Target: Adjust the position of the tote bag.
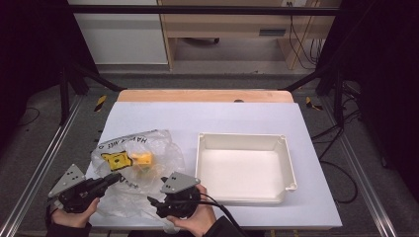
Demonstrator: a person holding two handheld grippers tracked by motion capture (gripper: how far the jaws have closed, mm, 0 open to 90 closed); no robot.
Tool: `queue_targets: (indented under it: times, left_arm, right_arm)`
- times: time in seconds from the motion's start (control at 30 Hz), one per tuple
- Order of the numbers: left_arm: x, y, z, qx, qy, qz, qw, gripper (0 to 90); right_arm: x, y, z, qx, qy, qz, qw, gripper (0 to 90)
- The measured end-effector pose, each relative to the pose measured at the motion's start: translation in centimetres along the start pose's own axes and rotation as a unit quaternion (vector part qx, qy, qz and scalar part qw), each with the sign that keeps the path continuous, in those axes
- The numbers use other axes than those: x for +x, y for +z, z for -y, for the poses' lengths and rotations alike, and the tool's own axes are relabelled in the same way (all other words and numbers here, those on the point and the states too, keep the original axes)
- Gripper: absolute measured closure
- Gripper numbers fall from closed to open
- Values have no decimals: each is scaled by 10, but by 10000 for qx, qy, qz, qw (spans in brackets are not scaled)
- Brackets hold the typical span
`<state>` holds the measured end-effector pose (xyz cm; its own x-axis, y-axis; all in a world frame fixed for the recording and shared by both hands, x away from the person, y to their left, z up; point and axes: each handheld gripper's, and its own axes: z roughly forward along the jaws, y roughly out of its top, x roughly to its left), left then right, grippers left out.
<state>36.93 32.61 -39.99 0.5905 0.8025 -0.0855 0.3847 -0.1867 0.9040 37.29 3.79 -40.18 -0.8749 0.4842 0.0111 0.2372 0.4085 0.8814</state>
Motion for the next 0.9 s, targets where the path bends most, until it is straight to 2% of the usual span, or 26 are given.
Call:
queue_targets:
  times: [0.1, 0.3, 0.33, 0.37, 0.4, 0.43, 0.47, 0.5, 0.53, 0.57, 0.6, 0.7, 0.73, 0.77, 0.8, 0.83, 0.9]
  left_arm:
    - [0, 0, 0, -2, -2, -17, 10000, 900]
    - [-1, 1, 0, -35, -37, -17, 10000, 900]
    - [-1, 0, 0, -40, -20, -17, 10000, 900]
    - [-1, -1, -1, -54, -25, -13, 10000, 900]
    - [-1, -1, -1, -54, -25, -13, 10000, 900]
    - [0, -1, -1, -66, -35, 8, 10000, 900]
    - [0, -1, -1, -66, -35, 8, 10000, 900]
    - [0, 0, 0, -80, -33, 26, 10000, 899]
    - [0, 0, 0, -80, -33, 26, 10000, 898]
    - [0, 0, 0, -95, -32, 55, 9999, 894]
    - [0, 0, 0, -95, -32, 55, 9999, 881]
    - [0, 0, -1, -168, -58, 5, 9998, 778]
    - [0, -1, -1, -205, -77, 9, 9998, 778]
    - [1, -3, -2, -320, -146, 2, 9994, 655]
    - [1, -3, -2, -320, -146, 2, 9994, 597]
    - [2, -7, -3, -448, -239, 48, 9987, 547]
    - [3, -11, -4, -535, -250, 22, 9983, 460]
  right_arm:
    - [4, 11, 1, 85, -27, -93, 9999, 356]
    - [12, 21, 2, 113, -85, -175, 9997, 372]
    - [14, 23, 2, 144, -117, -146, 9997, 408]
    - [15, 26, 4, 205, -181, -41, 9996, 504]
    - [15, 26, 4, 205, -181, -41, 9996, 504]
    - [13, 28, 5, 194, -193, 10, 9996, 634]
    - [13, 28, 5, 194, -193, 10, 9996, 634]
    - [10, 27, 6, 140, -164, -19, 9998, 764]
    - [10, 27, 6, 140, -164, -19, 9998, 764]
    - [9, 24, 5, 87, -166, -11, 9998, 855]
    - [8, 23, 4, 57, -176, 1, 9998, 877]
    - [6, 19, 0, -39, -166, 40, 9998, 895]
    - [6, 19, 0, -39, -166, 40, 9998, 895]
    - [5, 16, -3, -101, -146, 83, 9998, 895]
    - [5, 16, -3, -101, -146, 83, 9998, 895]
    - [3, 13, -7, -192, -137, 131, 9996, 896]
    - [1, 9, -12, -280, -98, 196, 9994, 896]
